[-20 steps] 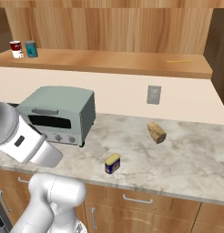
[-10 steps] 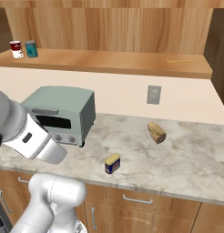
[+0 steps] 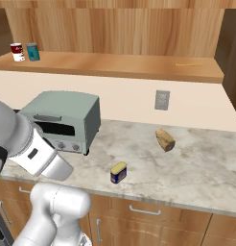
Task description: Pick the cans from the counter and place them in their designated side in the cabinet.
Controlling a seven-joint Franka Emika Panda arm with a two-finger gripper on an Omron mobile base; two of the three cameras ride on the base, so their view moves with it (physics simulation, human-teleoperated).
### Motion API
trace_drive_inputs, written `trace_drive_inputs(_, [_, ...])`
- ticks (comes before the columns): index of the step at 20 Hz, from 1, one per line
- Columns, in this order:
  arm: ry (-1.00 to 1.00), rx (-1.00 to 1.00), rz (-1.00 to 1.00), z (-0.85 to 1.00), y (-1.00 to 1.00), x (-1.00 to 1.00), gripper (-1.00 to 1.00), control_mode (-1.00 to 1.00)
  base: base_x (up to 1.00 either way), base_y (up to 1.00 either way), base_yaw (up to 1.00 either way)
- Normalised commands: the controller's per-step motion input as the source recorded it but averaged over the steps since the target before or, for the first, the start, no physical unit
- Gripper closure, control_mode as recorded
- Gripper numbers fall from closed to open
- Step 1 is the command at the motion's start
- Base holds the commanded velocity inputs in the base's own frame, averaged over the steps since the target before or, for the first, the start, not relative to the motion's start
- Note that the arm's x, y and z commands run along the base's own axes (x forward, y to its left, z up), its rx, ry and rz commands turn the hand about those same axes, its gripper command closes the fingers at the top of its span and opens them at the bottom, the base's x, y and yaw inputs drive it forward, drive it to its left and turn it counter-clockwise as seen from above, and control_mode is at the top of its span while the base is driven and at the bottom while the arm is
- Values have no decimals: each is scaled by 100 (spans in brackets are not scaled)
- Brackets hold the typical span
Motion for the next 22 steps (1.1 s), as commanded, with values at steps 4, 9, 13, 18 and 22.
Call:
trace_drive_inputs(4, [0,1,0,-10,0,10,-100,-100,0,0,0])
trace_drive_inputs(9, [0,0,0,-9,0,6,-100,-100,0,0,0])
trace_drive_inputs(13, [0,0,0,-8,0,5,-100,-100,0,0,0])
trace_drive_inputs(18, [0,0,0,-8,0,8,-100,-100,0,0,0])
trace_drive_inputs(22, [0,0,0,-7,-5,13,-100,-100,0,0,0])
